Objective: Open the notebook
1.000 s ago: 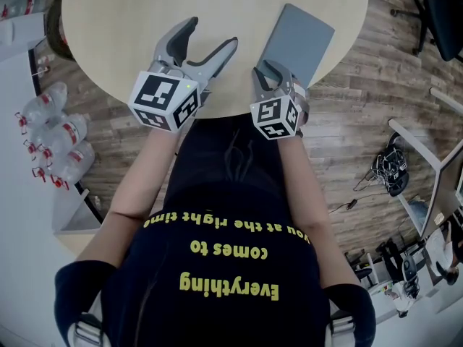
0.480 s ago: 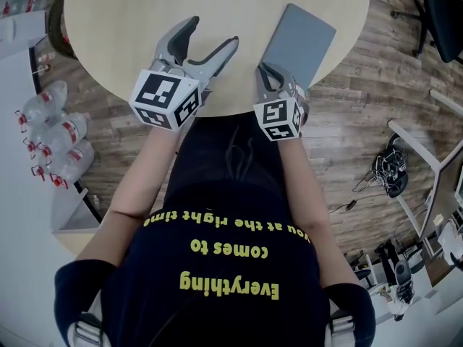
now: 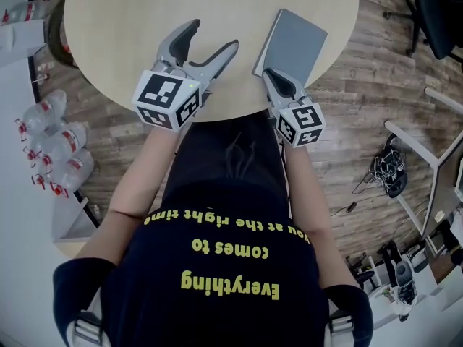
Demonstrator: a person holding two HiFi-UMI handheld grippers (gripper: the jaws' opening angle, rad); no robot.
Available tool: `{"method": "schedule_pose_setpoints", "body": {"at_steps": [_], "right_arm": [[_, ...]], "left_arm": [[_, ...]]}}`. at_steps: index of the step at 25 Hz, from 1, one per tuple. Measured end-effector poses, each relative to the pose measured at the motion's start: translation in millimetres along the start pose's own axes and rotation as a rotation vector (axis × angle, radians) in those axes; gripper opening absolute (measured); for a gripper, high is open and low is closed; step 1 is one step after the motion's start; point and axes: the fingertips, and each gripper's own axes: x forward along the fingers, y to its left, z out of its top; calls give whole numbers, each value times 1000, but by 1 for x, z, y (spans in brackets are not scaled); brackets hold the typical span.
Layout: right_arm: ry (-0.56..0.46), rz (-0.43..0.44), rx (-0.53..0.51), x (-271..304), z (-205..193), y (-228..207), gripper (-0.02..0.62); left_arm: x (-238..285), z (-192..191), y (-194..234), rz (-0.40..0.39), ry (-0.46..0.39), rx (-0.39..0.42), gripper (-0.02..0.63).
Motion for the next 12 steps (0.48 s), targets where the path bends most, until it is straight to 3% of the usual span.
{"method": "schedule_pose_setpoints", "body": {"at_steps": [7, 12], "right_arm": [[-58, -23, 14, -13, 12, 0, 32], [-158, -66, 69, -33, 24, -4, 31]], "left_arm": [[9, 8, -10, -41, -3, 28, 367], [14, 15, -20, -65, -7, 47, 367]]}}
